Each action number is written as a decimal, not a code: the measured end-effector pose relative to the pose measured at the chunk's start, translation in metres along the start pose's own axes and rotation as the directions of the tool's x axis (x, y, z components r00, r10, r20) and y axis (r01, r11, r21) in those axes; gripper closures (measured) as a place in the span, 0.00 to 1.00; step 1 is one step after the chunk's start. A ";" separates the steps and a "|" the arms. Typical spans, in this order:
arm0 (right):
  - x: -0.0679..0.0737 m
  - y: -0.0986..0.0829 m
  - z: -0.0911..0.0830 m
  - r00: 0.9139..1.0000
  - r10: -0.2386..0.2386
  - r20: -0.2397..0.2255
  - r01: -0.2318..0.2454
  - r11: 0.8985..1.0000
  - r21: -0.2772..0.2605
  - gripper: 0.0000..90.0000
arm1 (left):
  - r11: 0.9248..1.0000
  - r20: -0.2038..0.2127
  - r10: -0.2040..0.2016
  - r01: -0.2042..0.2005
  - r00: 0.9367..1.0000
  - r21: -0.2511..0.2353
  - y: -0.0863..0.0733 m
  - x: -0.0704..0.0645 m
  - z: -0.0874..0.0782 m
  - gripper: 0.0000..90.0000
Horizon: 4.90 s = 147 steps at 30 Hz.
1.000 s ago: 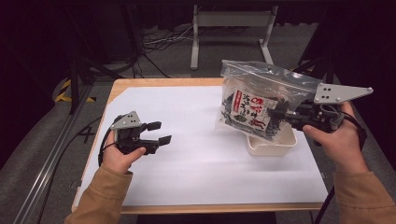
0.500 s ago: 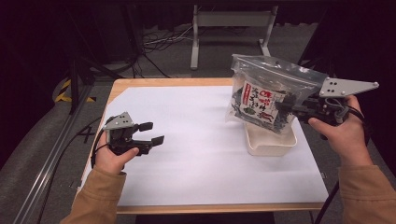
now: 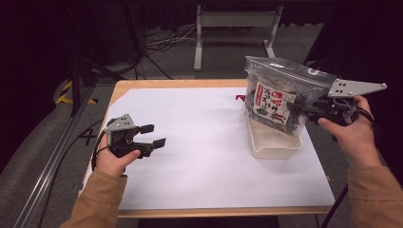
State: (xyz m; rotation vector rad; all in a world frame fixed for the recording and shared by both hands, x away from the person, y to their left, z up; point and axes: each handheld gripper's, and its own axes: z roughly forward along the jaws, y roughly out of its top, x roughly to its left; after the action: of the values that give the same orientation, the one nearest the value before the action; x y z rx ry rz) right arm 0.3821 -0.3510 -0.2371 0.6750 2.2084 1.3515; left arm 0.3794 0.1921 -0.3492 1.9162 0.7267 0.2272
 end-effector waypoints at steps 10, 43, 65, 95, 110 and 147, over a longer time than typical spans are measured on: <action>-0.008 -0.010 0.000 0.998 0.053 0.029 -0.053 0.998 0.030 0.85 | 1.000 -0.001 0.008 -0.008 1.000 0.008 -0.001 0.002 0.001 0.29; -0.009 -0.044 0.022 0.989 0.091 0.113 -0.103 0.990 0.101 0.85 | 1.000 0.008 -0.016 0.016 1.000 0.025 -0.004 0.003 0.005 0.28; -0.008 -0.088 0.039 0.980 0.171 0.107 -0.177 0.982 0.058 0.85 | 0.999 0.011 -0.010 0.010 1.000 0.043 -0.004 0.003 0.010 0.26; 0.011 -0.090 0.012 0.974 0.169 0.150 -0.168 0.986 -0.020 0.34 | 0.998 -0.005 -0.011 0.011 1.000 0.056 -0.013 -0.003 -0.001 0.21; 0.039 -0.096 -0.013 0.983 0.109 0.148 -0.113 0.994 0.016 0.31 | 0.999 -0.015 0.037 -0.036 0.999 0.020 -0.030 -0.010 -0.028 0.19; 0.100 -0.132 0.066 0.990 0.072 -0.123 -0.071 0.997 0.005 0.30 | 1.000 0.068 0.023 -0.022 0.997 -0.008 -0.059 -0.007 -0.013 0.14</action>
State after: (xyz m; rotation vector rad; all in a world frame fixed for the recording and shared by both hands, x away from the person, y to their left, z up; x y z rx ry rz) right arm 0.3234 -0.2964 -0.3962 0.6938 2.3006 1.4648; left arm 0.3452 0.2149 -0.3941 1.9162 0.6584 0.1774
